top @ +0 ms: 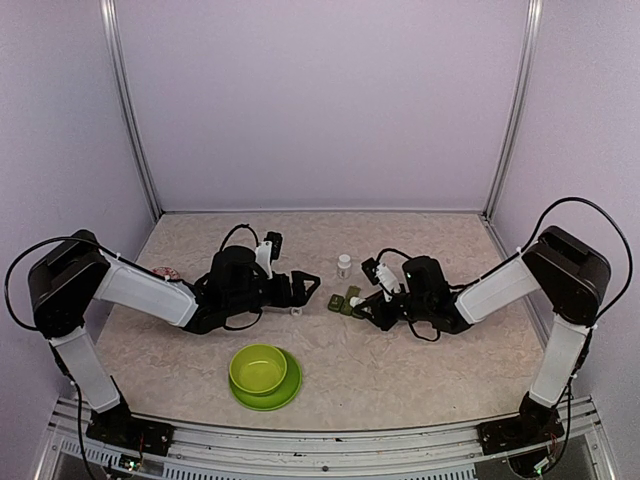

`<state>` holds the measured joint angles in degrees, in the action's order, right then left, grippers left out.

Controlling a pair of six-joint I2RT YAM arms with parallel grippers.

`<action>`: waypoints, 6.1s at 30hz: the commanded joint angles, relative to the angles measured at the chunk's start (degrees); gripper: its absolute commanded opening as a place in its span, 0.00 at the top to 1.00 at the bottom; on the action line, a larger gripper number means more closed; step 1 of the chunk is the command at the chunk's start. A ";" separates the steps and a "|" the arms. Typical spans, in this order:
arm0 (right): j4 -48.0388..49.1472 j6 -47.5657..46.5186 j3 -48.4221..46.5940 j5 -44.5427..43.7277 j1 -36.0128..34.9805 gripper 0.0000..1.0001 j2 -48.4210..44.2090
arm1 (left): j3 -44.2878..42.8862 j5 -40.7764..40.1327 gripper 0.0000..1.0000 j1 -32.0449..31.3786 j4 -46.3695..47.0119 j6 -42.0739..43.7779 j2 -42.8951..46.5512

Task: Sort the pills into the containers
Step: Pour the pill into the compartment of the pill container.

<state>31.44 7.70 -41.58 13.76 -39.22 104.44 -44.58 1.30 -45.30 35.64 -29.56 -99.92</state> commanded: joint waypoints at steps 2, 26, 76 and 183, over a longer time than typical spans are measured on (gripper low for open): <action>-3.41 -1.71 -1.48 -1.32 -0.49 0.93 -1.43 | 0.19 0.73 0.01 0.39 1.46 -0.15 -0.68; -9.35 -5.50 -3.88 -3.95 -2.60 0.93 -1.67 | 0.32 0.70 0.01 0.39 1.97 -0.70 -1.21; -30.22 -7.26 -15.03 -8.53 -4.88 0.94 -2.14 | 2.48 0.39 0.01 0.38 4.00 -1.75 -0.71; -29.09 -6.33 -13.31 -9.07 -5.47 0.95 -7.16 | 2.24 -0.70 0.01 0.39 3.85 -1.96 -0.72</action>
<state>-5.56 0.91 -58.59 3.36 -44.21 100.55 -42.41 1.06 -45.30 38.59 -31.68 -100.62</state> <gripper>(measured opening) 0.238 0.987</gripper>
